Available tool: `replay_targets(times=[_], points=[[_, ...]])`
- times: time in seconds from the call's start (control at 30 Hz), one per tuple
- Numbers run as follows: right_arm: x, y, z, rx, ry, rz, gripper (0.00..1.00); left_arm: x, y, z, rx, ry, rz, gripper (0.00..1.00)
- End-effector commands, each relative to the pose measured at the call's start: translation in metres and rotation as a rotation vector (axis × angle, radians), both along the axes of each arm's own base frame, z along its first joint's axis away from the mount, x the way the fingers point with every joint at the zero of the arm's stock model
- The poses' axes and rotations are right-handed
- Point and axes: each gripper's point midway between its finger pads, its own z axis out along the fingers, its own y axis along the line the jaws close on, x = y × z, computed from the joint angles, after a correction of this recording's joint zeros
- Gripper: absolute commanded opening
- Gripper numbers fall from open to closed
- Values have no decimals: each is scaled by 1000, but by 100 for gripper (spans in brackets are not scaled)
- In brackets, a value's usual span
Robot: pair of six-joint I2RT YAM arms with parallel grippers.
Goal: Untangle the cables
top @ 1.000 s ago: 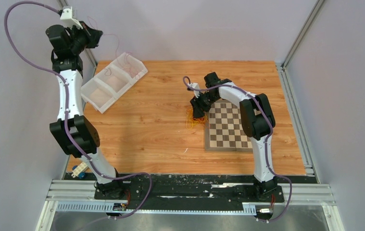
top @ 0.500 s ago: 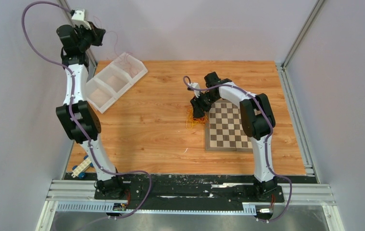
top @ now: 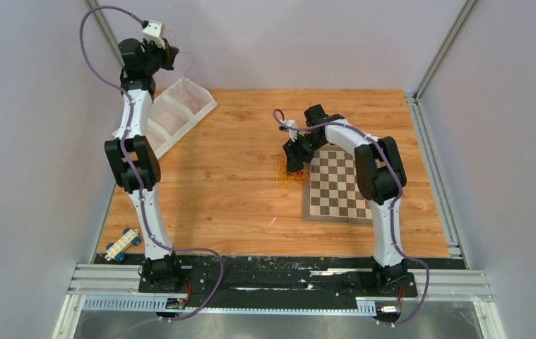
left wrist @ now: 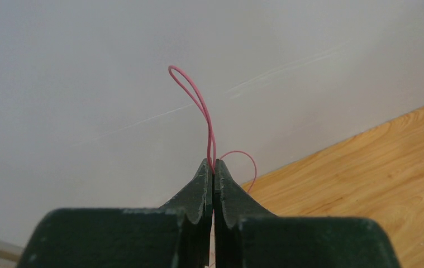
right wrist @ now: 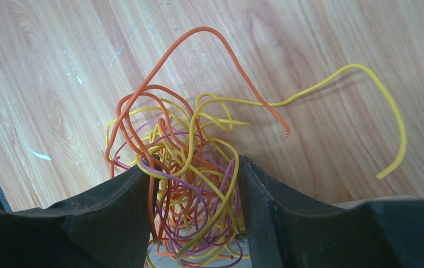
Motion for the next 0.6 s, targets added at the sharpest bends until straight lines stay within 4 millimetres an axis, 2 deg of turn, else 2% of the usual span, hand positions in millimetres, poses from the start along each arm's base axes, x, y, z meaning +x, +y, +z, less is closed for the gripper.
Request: replay_targets(times=[0.0,0.2,0.3,0.4,0.43,0.5,0.57], points=[[2,-24,-12,-71,49,-57,56,10,-13,22,67,-125,-35,0],[2,-30,-13,-72,60,-70,56,20,-22,-15,81,-105,-92,0],[1,-32,-13,-74,66,-73,56,22,-24,-28,109,-104,-110,0],[1,-33,-13,-72,69,-72,57,27,-16,-35,111,-100,-70,2],[1,-33,-12,-70,70,-72,57,28,-15,-35,107,-100,-65,4],[0,-32,-13,-71,72,-70,57,27,-14,-34,79,-94,-62,22],[1,-33,-12,-72,73,-73,57,24,-13,-26,48,-97,-62,33]])
